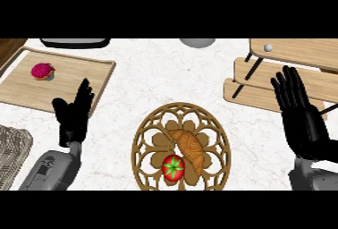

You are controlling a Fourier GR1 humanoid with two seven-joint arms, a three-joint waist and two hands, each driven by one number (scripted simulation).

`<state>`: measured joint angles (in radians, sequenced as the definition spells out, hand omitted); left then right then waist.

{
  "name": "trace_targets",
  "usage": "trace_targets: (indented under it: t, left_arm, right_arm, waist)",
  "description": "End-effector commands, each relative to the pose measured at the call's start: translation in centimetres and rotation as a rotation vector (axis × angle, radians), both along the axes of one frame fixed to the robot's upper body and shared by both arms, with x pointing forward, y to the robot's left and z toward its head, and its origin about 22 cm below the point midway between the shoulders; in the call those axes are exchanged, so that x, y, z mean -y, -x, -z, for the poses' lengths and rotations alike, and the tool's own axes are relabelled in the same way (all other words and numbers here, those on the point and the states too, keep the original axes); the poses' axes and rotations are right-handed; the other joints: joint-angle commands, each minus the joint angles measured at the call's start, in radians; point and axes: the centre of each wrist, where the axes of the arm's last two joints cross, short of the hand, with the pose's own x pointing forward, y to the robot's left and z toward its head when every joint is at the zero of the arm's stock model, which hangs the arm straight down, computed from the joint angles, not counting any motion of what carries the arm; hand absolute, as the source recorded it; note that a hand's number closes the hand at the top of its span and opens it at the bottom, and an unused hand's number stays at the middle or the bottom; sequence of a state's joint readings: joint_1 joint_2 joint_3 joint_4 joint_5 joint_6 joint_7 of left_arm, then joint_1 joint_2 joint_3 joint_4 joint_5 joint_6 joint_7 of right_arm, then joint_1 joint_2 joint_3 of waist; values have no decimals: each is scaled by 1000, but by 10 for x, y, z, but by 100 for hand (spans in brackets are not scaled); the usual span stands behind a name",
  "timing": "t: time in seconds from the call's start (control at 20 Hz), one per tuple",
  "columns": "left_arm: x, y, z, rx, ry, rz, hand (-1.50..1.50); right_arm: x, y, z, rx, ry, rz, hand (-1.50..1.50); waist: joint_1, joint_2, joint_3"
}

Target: Pick the croissant from the placemat and place it in the tiered shelf

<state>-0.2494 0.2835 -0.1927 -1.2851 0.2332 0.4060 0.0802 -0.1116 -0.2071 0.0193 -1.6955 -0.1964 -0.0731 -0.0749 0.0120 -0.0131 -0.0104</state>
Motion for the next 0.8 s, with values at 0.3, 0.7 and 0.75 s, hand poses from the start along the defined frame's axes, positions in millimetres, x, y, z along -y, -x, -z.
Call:
trace_targets:
  t: [0.3, 0.7, 0.75]
  left_arm:
    - [-26, 27, 33, -240, 73, 34, 0]
    - [-52, 47, 40, -300, 119, 94, 0]
    - [-51, 35, 37, -290, 117, 81, 0]
  right_arm:
    - [71, -18, -75, 62, 866, 94, 150]
    - [47, -35, -39, -66, 662, -188, -150]
    - [41, -35, -43, -32, 690, -237, -150]
  waist:
    - [-22, 26, -14]
    - [-1, 15, 10]
    - [-7, 17, 10]
